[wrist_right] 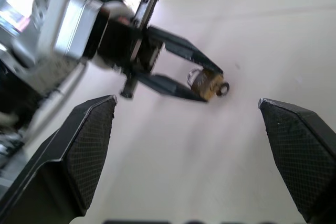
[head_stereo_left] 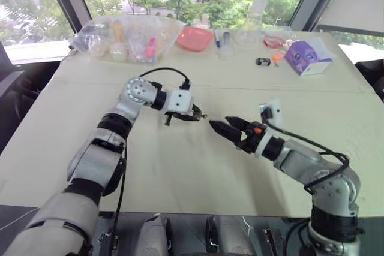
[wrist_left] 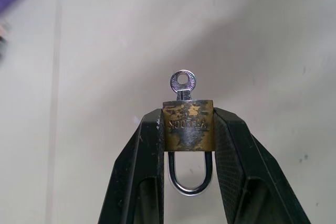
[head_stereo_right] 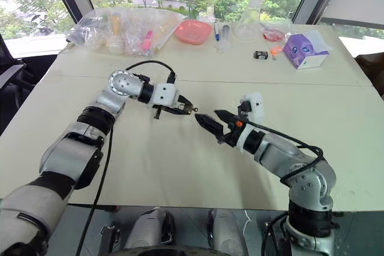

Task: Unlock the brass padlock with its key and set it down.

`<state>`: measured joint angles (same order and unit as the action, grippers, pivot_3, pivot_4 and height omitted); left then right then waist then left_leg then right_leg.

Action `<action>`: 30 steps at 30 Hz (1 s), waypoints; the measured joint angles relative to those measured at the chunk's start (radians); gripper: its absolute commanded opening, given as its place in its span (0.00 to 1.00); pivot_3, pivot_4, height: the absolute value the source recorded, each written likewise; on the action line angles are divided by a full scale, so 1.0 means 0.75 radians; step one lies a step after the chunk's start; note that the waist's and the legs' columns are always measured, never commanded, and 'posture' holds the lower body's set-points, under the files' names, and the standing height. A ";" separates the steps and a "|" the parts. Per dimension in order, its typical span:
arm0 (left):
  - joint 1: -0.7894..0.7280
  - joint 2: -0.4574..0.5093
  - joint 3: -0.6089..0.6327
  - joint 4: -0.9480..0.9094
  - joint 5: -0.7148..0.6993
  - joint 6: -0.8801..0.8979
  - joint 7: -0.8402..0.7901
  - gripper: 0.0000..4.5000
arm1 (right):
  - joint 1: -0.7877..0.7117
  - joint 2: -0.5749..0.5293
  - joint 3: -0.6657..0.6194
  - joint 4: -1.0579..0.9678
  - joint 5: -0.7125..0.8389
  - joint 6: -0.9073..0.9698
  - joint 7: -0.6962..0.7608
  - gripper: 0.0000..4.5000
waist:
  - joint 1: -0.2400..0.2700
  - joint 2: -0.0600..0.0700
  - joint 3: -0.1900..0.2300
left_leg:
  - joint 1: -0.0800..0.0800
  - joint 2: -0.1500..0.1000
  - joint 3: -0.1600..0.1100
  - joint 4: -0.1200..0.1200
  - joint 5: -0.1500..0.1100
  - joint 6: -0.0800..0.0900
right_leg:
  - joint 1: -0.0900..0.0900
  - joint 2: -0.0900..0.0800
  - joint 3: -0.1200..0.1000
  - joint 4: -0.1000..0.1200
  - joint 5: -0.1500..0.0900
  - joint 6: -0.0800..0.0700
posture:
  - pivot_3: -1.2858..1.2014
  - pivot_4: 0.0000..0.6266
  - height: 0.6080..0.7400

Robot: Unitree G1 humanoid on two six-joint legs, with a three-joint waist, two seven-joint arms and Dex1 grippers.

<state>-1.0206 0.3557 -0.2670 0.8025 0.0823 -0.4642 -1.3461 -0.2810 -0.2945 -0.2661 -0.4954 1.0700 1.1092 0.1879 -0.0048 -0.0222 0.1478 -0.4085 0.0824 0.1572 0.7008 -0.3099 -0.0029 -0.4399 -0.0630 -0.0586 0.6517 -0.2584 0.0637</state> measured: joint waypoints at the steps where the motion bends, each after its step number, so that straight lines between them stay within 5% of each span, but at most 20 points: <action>1: 0.027 0.007 0.013 -0.084 -0.030 0.048 -0.003 0.16 | -0.017 0.001 -0.010 0.015 0.030 0.003 -0.020 1.00 | 0.000 0.000 0.000 | 0.000 0.000 0.000 0.000 0.000 0.000 | 0.000 0.000 0.000 0.000 0.000 0.000 | 0.52 0.24 1.00; 9: 0.260 0.083 0.073 -0.730 -0.182 0.421 0.102 0.16 | -0.073 -0.022 -0.044 0.065 0.274 0.015 -0.145 1.00 | -0.009 0.001 0.000 | 0.001 0.001 -0.001 -0.001 0.002 -0.003 | 0.000 0.001 0.001 0.000 0.000 0.000 | 0.52 0.24 1.00; 16: 0.368 0.107 0.075 -0.956 -0.209 0.531 0.218 0.16 | -0.064 -0.111 -0.050 0.070 0.388 -0.021 -0.178 1.00 | -0.007 0.001 0.000 | 0.001 0.000 0.000 -0.001 0.002 -0.003 | 0.000 0.001 0.002 0.000 0.000 0.000 | 0.52 0.24 1.00; 20: 0.369 0.111 0.074 -0.980 -0.210 0.541 0.249 0.16 | -0.063 -0.137 -0.044 0.087 0.427 -0.047 -0.182 0.72 | -0.007 0.001 0.000 | 0.001 0.000 0.000 -0.001 0.002 -0.003 | 0.000 0.001 0.002 0.000 0.000 0.000 | 0.52 0.24 1.00; 26: 0.369 0.127 0.068 -0.980 -0.210 0.520 0.253 0.16 | -0.062 -0.155 -0.013 0.092 0.459 -0.071 -0.187 0.03 | -0.007 0.001 0.000 | 0.001 0.001 0.001 -0.001 0.002 -0.003 | 0.000 0.001 0.002 0.000 0.000 0.000 | 0.52 0.24 1.00; 30: 0.370 0.133 0.061 -0.981 -0.210 0.511 0.251 0.16 | -0.061 -0.156 0.013 0.092 0.470 -0.102 -0.192 0.01 | -0.007 0.001 0.000 | 0.001 0.001 0.001 -0.001 0.002 -0.003 | 0.000 0.001 0.002 0.000 0.000 0.000 | 0.52 0.24 1.00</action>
<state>-0.7433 0.4554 -0.2211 0.0669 -0.0754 -0.0806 -1.1580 -0.3268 -0.4112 -0.2562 -0.4262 1.4228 1.0324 0.0436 -0.0102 -0.0211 0.1480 -0.4076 0.0828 0.1584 0.7003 -0.3087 -0.0051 -0.4399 -0.0623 -0.0574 0.6519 -0.2582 0.0640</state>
